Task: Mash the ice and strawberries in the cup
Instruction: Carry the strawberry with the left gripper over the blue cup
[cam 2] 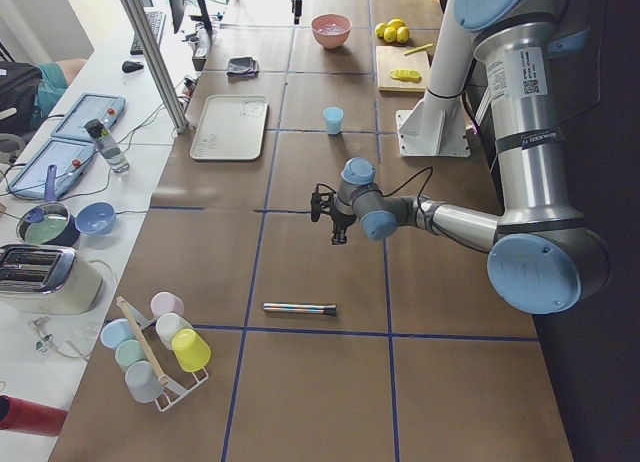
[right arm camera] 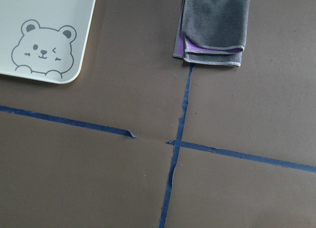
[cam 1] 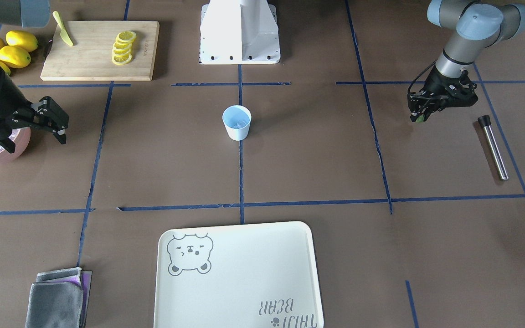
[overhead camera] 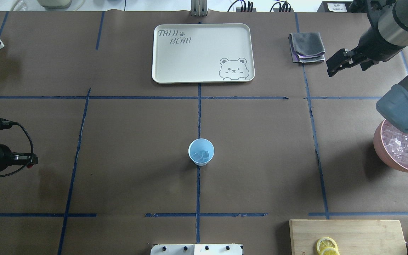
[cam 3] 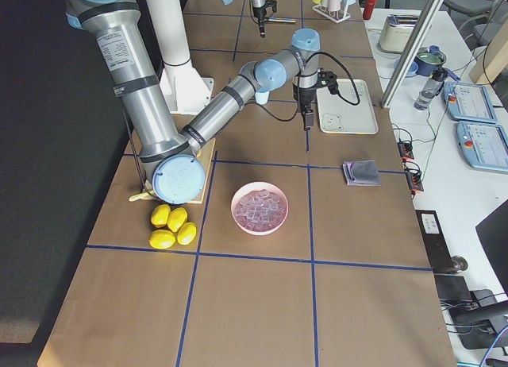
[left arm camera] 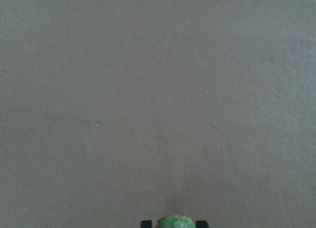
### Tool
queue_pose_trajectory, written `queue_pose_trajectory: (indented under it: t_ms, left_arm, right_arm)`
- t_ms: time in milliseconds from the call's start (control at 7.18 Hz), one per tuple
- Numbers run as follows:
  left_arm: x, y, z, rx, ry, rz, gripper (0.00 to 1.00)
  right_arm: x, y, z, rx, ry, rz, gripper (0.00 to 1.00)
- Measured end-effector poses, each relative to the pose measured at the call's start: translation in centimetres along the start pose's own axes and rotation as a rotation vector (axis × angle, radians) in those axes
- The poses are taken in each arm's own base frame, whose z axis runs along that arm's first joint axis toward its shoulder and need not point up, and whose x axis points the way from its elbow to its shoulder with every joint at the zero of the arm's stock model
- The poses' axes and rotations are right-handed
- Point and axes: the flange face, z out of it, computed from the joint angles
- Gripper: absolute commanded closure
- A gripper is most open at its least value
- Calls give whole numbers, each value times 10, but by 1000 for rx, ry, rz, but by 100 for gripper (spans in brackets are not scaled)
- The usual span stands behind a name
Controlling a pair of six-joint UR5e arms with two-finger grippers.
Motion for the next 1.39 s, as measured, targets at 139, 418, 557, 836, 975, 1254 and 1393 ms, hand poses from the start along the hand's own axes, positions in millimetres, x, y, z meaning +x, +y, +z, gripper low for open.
queue_pose_trajectory:
  t_ms: [139, 418, 557, 836, 975, 1254, 1393]
  left_arm:
    - [12, -1, -19, -12, 19, -3, 100]
    - [72, -13, -61, -34, 28, -10, 100]
    - [121, -28, -80, -42, 23, -21, 100]
    - [236, -54, -117, -59, 23, -79, 100]
    - [282, -52, -127, -78, 40, -108, 100]
    - [351, -46, -123, -109, 87, -174, 100]
    - [375, -46, -111, -116, 124, -205, 100]
  right_arm:
    - [10, 1, 0, 1, 5, 8, 1]
    - [48, 6, 8, 19, 15, 25, 1]
    - [77, 7, 16, 30, 18, 23, 1]
    - [157, 10, 28, 14, 2, -10, 1]
    - [206, 14, 30, -3, -14, -41, 1]
    - [302, 31, 35, -35, -49, -95, 1]
    - [337, 44, 39, -45, -74, -107, 1]
